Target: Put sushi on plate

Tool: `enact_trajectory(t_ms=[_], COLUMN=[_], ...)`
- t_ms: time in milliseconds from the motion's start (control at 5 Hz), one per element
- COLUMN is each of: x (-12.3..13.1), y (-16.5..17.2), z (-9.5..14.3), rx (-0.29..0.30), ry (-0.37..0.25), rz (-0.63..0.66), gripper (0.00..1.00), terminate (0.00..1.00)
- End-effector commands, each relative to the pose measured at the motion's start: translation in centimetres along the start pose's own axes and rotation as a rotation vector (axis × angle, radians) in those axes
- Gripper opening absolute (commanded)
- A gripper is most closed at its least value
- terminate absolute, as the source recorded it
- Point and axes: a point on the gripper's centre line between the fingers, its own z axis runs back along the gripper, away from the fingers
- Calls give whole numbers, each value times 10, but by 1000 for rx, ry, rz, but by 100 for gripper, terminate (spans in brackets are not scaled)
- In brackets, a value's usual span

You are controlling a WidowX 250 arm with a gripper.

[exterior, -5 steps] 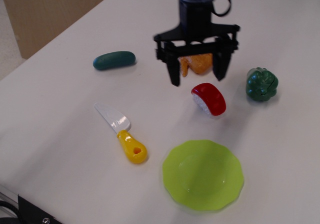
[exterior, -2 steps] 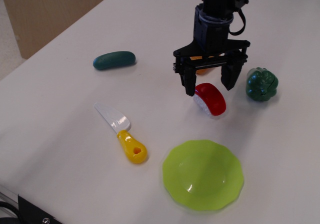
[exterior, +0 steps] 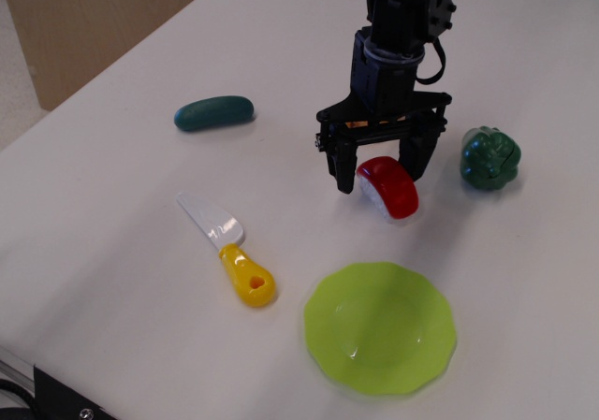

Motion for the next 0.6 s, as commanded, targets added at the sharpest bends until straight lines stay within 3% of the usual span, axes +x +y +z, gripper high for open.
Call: enact_trajectory(t_ms=[0, 400], x=[14, 17], y=[-5, 1], z=[9, 12], rx=[-48, -57], ry=[-23, -44], rz=[6, -50], gripper=[0, 0], terminate=[0, 0])
